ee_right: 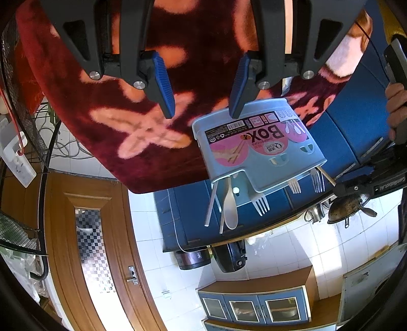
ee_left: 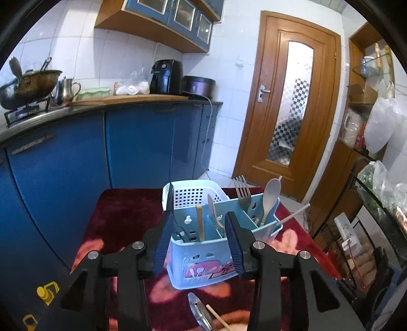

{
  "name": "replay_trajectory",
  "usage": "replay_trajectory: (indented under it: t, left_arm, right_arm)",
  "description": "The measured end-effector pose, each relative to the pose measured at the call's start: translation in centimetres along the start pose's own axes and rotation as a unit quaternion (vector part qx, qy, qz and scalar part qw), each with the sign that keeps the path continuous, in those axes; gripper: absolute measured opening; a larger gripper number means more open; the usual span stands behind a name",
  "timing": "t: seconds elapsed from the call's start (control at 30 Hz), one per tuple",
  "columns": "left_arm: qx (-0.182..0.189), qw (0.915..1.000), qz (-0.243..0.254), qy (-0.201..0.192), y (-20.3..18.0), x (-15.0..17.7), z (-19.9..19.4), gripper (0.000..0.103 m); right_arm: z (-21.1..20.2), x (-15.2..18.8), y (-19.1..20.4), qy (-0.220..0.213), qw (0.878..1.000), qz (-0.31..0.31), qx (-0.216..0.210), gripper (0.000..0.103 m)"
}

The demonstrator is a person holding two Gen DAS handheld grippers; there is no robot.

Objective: Organize utensils
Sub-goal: 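Move both open tools back from the holder toward the rug, then close the right tool on the wooden chopstick while the left tool reaches the silver tongs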

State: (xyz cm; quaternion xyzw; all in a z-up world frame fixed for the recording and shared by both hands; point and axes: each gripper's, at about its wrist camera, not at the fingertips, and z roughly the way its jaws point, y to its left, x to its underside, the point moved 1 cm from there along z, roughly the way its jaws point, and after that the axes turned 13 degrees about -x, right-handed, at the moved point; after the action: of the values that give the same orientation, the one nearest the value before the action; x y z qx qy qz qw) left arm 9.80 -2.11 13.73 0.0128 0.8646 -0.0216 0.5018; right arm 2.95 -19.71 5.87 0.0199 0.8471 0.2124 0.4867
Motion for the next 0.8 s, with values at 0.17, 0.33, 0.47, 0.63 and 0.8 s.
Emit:
replay_trajectory:
  t: [0.17,0.33,0.47,0.63,0.8]
  left_arm:
    - [0.009,0.9999,-0.007,0.011,0.5,0.9,-1.4,0.044]
    - [0.004,0.9995,-0.014,0.027,1.1,2.2,-2.6,0.044]
    - [-0.008,0.9988,-0.01,0.048,1.3,3.5,-3.3,0.044]
    - [-0.022,0.9974,-0.018,0.066,2.2,5.1,-4.6,0.044]
    - [-0.037,0.9961,-0.021,0.078,3.1,6.3,-5.8,0.044]
  right_arm:
    - [-0.4,0.0,0.6,0.003,1.0,-0.004,-0.004,0.048]
    - [-0.8,0.0,1.7,0.019,1.0,-0.008,-0.017,0.048]
    - [-0.8,0.3,2.7,0.039,0.999,-0.024,-0.023,0.048]
    - [-0.6,0.9,3.9,0.067,0.996,-0.038,-0.034,0.048]
    - [-0.3,1.7,4.8,0.094,0.994,-0.039,-0.049,0.048]
